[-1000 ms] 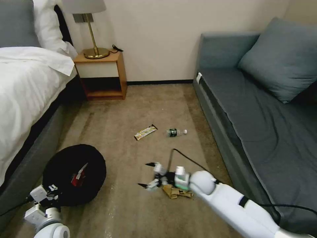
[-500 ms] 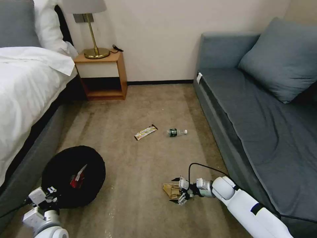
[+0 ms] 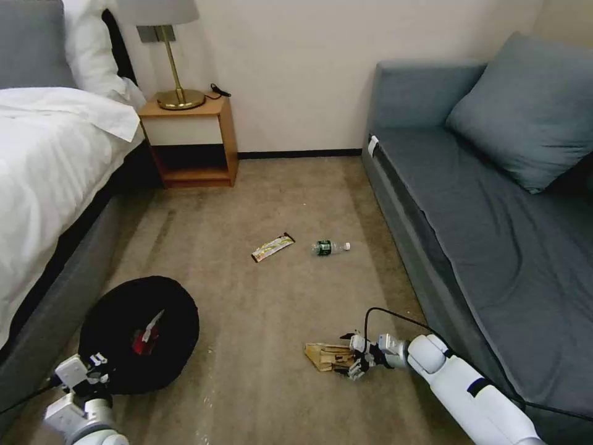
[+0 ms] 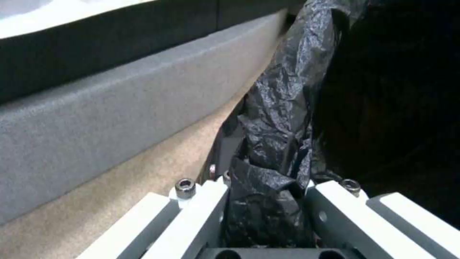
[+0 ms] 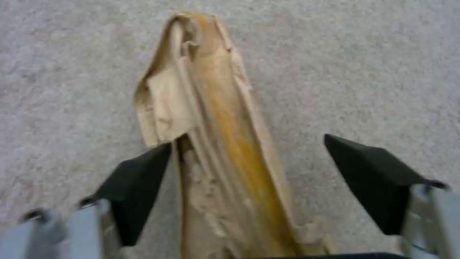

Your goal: Pick up the trash bin, then pick up the garbage on the floor and place it into the trash bin.

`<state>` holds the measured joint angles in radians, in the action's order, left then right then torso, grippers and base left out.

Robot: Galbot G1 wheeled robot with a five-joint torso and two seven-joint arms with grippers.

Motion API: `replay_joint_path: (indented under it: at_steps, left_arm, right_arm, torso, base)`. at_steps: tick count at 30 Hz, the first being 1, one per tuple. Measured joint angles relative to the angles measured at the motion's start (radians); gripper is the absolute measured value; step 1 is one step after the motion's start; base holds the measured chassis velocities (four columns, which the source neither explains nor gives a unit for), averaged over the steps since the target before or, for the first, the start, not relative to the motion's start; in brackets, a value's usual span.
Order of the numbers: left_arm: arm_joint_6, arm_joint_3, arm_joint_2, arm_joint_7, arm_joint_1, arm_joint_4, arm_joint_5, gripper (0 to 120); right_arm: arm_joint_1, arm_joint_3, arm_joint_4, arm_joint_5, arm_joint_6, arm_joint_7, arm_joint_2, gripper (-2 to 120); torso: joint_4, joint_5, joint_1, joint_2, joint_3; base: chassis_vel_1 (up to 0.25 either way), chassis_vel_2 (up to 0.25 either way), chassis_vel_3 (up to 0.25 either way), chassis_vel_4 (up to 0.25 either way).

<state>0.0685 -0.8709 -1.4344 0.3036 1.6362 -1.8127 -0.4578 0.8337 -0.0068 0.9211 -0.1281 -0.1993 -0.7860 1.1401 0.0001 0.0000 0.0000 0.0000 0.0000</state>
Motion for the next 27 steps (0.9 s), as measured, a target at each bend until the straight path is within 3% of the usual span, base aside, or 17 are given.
replay_joint_path:
  at_steps: [4, 6, 19, 23, 27]
  left_arm:
    - [0.006, 0.0, -0.004, -0.001, 0.003, 0.0, 0.003, 3]
    - [0.007, 0.0, -0.004, -0.002, 0.004, 0.001, 0.004, 3]
    - [0.021, -0.003, -0.009, -0.006, 0.018, 0.001, 0.008, 3]
    - [0.032, -0.007, -0.009, -0.009, 0.02, 0.001, 0.009, 3]
    - [0.036, -0.011, -0.008, -0.011, 0.025, -0.005, 0.01, 3]
  right_arm:
    - [-0.004, 0.009, -0.013, 0.0, -0.002, -0.008, 0.004, 64]
    - [-0.004, 0.009, -0.013, 0.0, -0.002, -0.01, 0.004, 62]
    - [0.012, 0.022, -0.008, 0.02, -0.006, -0.025, 0.015, 10]
    - [0.012, 0.009, 0.0, 0.086, 0.012, -0.033, 0.016, 0]
    - [0.012, -0.017, 0.036, 0.19, 0.04, -0.033, 0.016, 0]
  torso:
    - [-0.0001, 0.0, 0.0, 0.0, 0.0]
    - [-0.0001, 0.0, 0.0, 0.0, 0.0]
    - [-0.0001, 0.0, 0.0, 0.0, 0.0]
    - [-0.0001, -0.0001, 0.0, 0.0, 0.0]
    - [-0.0001, -0.0001, 0.0, 0.0, 0.0]
  base:
    - [0.0, 0.0, 0.0, 0.0]
    - [0.0, 0.0, 0.0, 0.0]
    - [0.0, 0.0, 0.0, 0.0]
    - [0.0, 0.0, 0.0, 0.0]
    - [0.0, 0.0, 0.0, 0.0]
